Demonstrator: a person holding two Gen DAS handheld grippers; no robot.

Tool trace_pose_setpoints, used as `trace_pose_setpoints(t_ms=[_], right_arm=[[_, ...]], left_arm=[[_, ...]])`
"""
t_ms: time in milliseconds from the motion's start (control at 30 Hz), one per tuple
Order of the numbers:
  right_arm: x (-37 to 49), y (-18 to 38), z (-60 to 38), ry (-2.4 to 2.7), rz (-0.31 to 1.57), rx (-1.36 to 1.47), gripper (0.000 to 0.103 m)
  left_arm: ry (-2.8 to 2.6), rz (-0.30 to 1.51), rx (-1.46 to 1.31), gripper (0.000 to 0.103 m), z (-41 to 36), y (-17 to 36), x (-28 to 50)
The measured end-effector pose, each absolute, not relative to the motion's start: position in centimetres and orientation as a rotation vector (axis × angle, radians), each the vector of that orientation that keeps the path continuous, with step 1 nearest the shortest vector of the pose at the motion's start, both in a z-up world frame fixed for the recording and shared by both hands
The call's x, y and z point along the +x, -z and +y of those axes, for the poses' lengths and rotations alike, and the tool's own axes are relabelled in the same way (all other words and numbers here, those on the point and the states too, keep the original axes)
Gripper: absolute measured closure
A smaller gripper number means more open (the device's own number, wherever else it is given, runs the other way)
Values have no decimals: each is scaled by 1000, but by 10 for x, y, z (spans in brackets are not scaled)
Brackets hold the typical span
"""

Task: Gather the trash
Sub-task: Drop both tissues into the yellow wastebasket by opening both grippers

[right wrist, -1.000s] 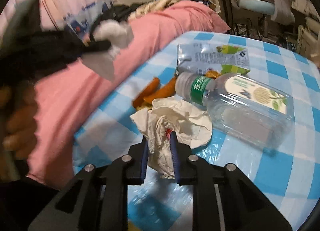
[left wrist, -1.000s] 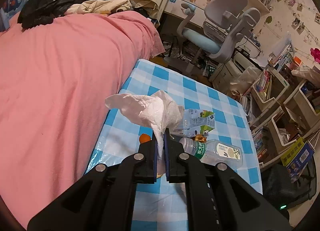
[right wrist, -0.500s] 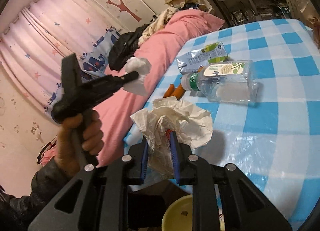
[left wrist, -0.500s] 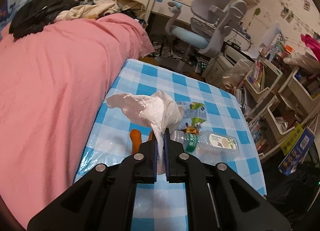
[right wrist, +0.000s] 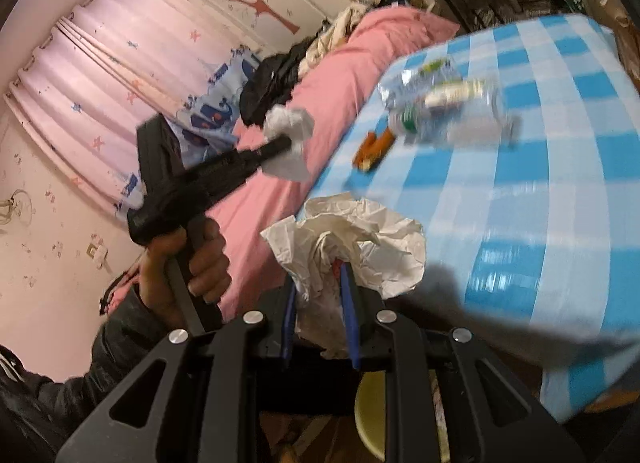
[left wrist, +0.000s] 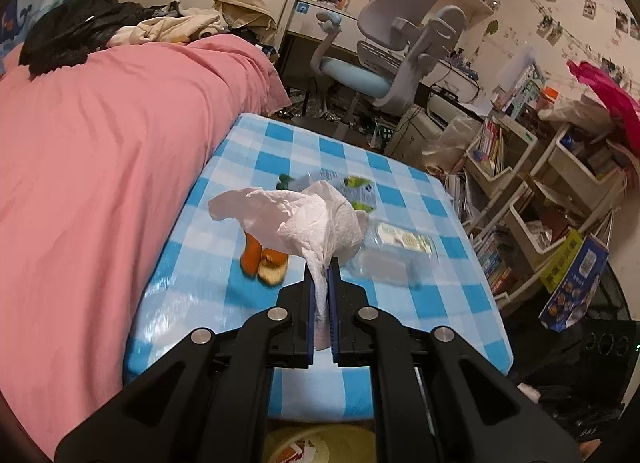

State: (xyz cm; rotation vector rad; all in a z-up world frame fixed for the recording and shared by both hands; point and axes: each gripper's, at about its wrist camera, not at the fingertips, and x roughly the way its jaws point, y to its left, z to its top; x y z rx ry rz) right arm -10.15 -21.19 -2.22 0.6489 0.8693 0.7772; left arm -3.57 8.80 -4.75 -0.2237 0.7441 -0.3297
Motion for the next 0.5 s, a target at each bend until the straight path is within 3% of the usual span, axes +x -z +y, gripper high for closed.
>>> trace_pose_setpoints(t_ms=[367, 433, 500], right_arm=[[-137, 79, -173, -780, 1136, 526, 79], [-138, 85, -167, -760, 1180, 476, 73], [-139, 90, -166, -742, 1204, 457, 57]], left_arm=[[345, 774, -199, 98, 76, 58, -79], [348, 781, -201, 98, 75, 60, -85], [350, 788, -201, 98, 73, 62, -89]])
